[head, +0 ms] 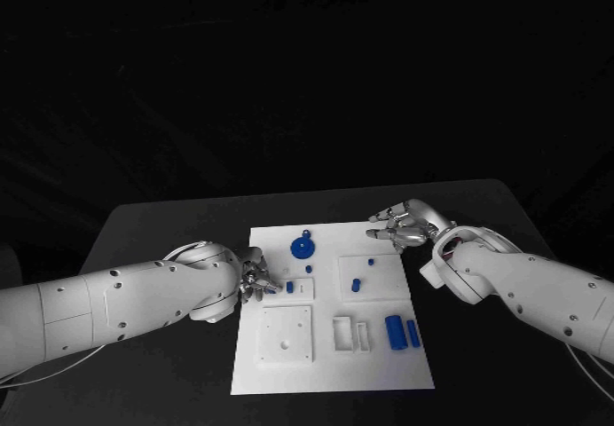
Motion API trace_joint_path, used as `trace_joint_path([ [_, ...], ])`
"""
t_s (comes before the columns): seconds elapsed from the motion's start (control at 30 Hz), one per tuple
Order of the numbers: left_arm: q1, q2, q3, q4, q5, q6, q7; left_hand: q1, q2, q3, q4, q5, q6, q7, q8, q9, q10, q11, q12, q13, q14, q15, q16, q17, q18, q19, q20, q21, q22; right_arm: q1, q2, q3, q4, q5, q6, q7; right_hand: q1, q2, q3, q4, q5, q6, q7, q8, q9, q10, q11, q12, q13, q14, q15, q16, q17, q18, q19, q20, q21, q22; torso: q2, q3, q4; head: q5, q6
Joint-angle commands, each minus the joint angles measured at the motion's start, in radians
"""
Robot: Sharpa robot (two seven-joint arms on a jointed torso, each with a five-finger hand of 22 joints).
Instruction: Assemble the parts on the task board
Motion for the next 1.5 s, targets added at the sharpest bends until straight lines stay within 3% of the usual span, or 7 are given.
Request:
trace_joint_path([
  [0.03,-0.002,0.003,0.000,-0.002,-0.013,0.020,0.000,0.010,0.017,0.015,-0.025,-0.005,0.032,-0.040,0.005,0.014,-0.004,0.002,-0.002,0.002,0.001,0.003,-0.004,0.001,-0.015,-0.004,-0.002,0.002,0.018,-0.001,0.001,0.000,0.001,0.000,0.014,0.004,-0.007,0.001,0.006,0.000,0.005,-0.007,0.000,0.005,0.001,-0.008,-0.001,0.002,0.000,-0.003,0.000,-0.001,0.000,0.008,0.026,-0.004,-0.003,0.026,0.000,0.0000,0.0000,0.000,0.000],
  [0.7,-0.015,0.016,0.000,-0.018,-0.038,0.020,0.009,0.012,0.016,0.009,-0.022,-0.010,0.031,-0.040,0.003,0.011,-0.003,0.002,-0.001,0.002,0.002,0.003,-0.005,0.001,-0.015,-0.004,-0.002,0.002,0.018,-0.001,-0.001,0.000,0.000,0.000,0.014,0.003,-0.007,0.001,0.006,0.000,0.005,-0.007,0.000,0.005,0.001,-0.008,-0.001,0.002,0.000,-0.003,0.000,-0.001,0.000,0.008,0.026,-0.004,-0.003,0.026,0.000,0.0003,-0.0001,-0.003,0.001],
  [0.83,-0.016,0.021,0.000,-0.025,-0.040,0.022,0.009,0.009,0.017,-0.004,-0.007,-0.055,0.040,-0.041,-0.006,0.001,-0.001,0.002,-0.001,0.002,0.003,0.003,-0.005,0.001,-0.015,-0.003,-0.002,0.000,0.017,-0.001,-0.002,0.000,0.000,0.000,0.014,0.003,-0.007,0.001,0.006,0.000,0.005,-0.007,0.000,0.005,0.001,-0.008,-0.001,0.002,0.000,-0.003,0.000,-0.001,0.000,0.008,0.026,-0.004,-0.003,0.026,0.000,0.0002,0.0000,-0.003,0.001],
  [1.13,-0.018,0.034,0.000,-0.042,-0.041,0.049,0.001,0.008,-0.009,-0.049,0.050,-0.078,0.052,-0.043,-0.024,-0.009,0.000,0.002,-0.005,0.001,0.003,0.003,-0.008,0.000,-0.015,0.000,-0.001,-0.007,0.017,-0.001,-0.003,0.000,0.002,0.000,0.014,0.003,-0.011,0.000,0.010,-0.001,0.007,-0.008,0.000,0.005,0.001,-0.008,-0.001,0.002,-0.001,-0.003,0.000,-0.001,0.000,0.008,0.026,-0.004,-0.005,0.026,0.000,0.0001,-0.0004,-0.005,-0.001],
  [1.5,-0.022,0.038,0.000,-0.050,-0.041,0.070,-0.003,0.016,-0.027,-0.065,0.073,-0.083,0.059,-0.044,-0.027,-0.010,0.001,0.002,-0.005,0.001,0.003,0.003,-0.008,0.000,-0.015,0.001,-0.001,-0.012,0.017,-0.001,-0.004,0.000,0.002,0.000,0.014,0.003,-0.011,0.000,0.010,-0.001,0.007,-0.008,0.000,0.005,0.001,-0.008,-0.001,0.002,-0.001,-0.003,0.000,-0.001,0.000,0.008,0.026,-0.004,-0.005,0.026,0.000,0.0003,0.0001,-0.007,-0.003],
])
